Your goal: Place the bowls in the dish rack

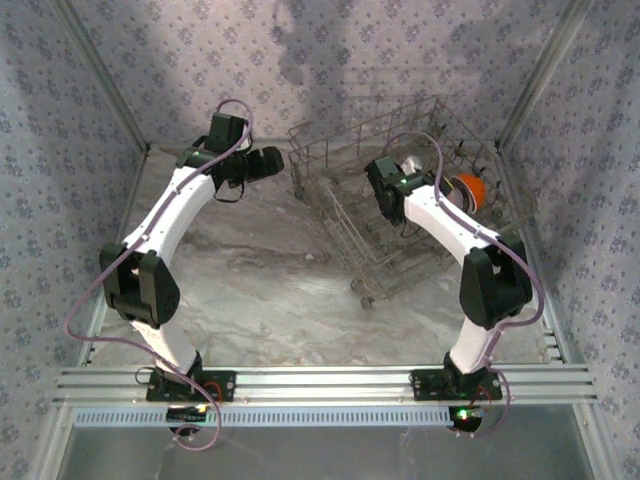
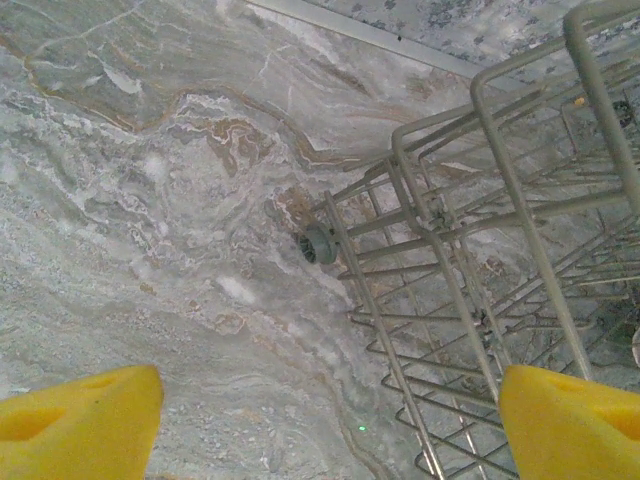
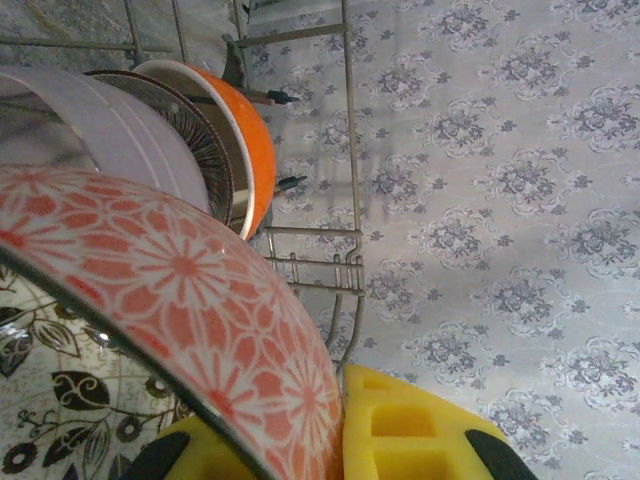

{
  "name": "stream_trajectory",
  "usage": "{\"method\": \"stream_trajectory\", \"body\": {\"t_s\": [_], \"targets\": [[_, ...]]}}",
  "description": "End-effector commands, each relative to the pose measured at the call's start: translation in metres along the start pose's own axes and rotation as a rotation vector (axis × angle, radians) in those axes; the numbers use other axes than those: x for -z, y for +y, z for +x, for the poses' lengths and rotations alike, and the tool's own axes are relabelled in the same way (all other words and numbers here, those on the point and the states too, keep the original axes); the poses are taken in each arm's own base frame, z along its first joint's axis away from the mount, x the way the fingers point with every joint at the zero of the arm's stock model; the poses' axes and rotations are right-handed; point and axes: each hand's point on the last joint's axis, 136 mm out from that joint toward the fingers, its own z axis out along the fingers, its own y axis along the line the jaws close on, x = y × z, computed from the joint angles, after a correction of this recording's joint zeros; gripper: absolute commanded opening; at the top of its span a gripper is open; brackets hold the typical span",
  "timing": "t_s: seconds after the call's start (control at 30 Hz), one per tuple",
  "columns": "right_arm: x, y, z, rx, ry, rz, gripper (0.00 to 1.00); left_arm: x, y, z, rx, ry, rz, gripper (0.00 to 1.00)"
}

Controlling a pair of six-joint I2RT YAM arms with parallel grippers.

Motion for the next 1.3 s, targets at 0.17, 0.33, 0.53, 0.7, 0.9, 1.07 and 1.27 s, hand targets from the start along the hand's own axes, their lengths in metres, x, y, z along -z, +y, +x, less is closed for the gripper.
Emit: {"method": "stream_trajectory", "body": {"t_s": [0.17,0.33,0.53,0.7,0.9,1.07,1.27], "targets": [[0.007,-0.018,-0.002,-0.045,0.031,0.111,0.0,0.017,-0.002,-0.002,-0.026,-0.041,0.03,0.87],[0.006,-0.013,-0.005,-0.023,0.041,0.123,0.0,0.021,0.002,-0.001,-0.024,-0.043,0.03,0.87],[0.011,-0.008,-0.009,-0.003,0.045,0.142,0.0,0.027,0.006,-0.001,-0.025,-0.048,0.03,0.87],[0.014,0.0,-0.009,0.006,0.048,0.143,0.0,0.029,0.008,-0.001,-0.033,-0.042,0.035,0.87],[0.011,0.012,-0.006,0.025,0.063,0.133,0.0,0.029,0.01,-0.002,-0.032,-0.037,0.041,0.87],[0.01,0.015,-0.01,0.029,0.071,0.134,0.0,0.029,0.008,-0.001,-0.032,-0.031,0.049,0.87],[0.006,0.003,-0.002,0.0,0.123,0.157,0.0,0.031,0.009,-0.001,-0.034,-0.03,0.048,0.87]]}}
